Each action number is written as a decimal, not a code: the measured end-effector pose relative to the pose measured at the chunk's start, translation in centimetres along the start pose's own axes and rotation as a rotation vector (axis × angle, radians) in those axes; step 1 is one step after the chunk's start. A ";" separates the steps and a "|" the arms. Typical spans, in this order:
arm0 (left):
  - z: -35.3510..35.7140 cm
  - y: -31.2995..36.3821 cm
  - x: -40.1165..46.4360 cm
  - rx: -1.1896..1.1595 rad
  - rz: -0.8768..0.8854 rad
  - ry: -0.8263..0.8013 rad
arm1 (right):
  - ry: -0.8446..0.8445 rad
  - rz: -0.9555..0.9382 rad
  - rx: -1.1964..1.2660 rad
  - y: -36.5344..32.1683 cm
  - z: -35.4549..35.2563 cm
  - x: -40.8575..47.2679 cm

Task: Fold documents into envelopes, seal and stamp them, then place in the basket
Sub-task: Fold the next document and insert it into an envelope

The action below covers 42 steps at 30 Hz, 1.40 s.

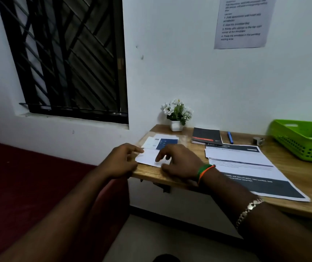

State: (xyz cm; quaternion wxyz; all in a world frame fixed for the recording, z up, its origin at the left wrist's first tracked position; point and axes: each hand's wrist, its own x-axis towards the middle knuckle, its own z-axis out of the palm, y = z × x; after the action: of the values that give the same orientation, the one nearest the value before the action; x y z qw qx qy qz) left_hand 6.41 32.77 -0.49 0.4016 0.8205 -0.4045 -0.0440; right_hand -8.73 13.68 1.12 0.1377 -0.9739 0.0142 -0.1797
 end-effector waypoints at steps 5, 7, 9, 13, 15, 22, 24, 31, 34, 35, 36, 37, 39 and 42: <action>1.1 1.3 -0.6 0.062 0.005 0.058 | -0.020 0.124 0.069 0.2 0.8 1.3; 1.7 1.7 -0.6 0.086 0.004 0.097 | -0.023 0.165 0.158 0.5 1.2 1.4; 2.1 1.9 -0.3 0.055 -0.021 0.156 | -0.008 0.179 0.185 0.7 1.6 1.2; 2.1 2.0 0.1 -0.038 -0.095 0.250 | 0.034 0.179 0.182 0.8 2.3 1.0; 2.3 1.8 0.2 -0.055 -0.112 0.256 | 0.049 0.181 0.177 0.9 2.5 0.9; 2.8 1.3 0.5 0.071 -0.130 0.256 | 0.093 0.206 0.155 1.0 2.8 1.2; 2.9 1.0 0.5 0.102 -0.110 0.255 | 0.101 0.242 0.174 0.9 2.8 1.4; 2.8 1.0 0.0 0.059 -0.060 0.288 | 0.218 0.335 0.368 1.4 3.2 1.5; 2.8 1.0 -0.1 0.026 -0.053 0.315 | 0.288 0.315 0.427 1.4 3.0 1.3; 2.9 1.0 -0.1 0.016 -0.054 0.322 | 0.310 0.292 0.414 1.3 2.9 1.3; 3.0 1.1 -0.1 0.007 -0.052 0.319 | 0.336 0.266 0.412 1.1 2.9 1.1; 3.2 1.1 -0.1 0.001 -0.042 0.313 | 0.368 0.236 0.427 0.9 2.8 1.0; 3.8 1.3 0.0 0.019 -0.001 0.330 | 0.446 0.145 0.488 0.4 2.8 0.7; 4.2 1.5 0.5 -0.002 0.079 0.400 | 0.528 0.007 0.635 -0.5 2.4 0.5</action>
State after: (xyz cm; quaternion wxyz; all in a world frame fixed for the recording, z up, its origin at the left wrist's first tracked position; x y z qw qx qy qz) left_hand 4.13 29.30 -2.19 0.4760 0.7961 -0.3483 0.1352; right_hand -7.43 14.73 -0.69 0.4235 -0.8035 -0.0035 -0.4184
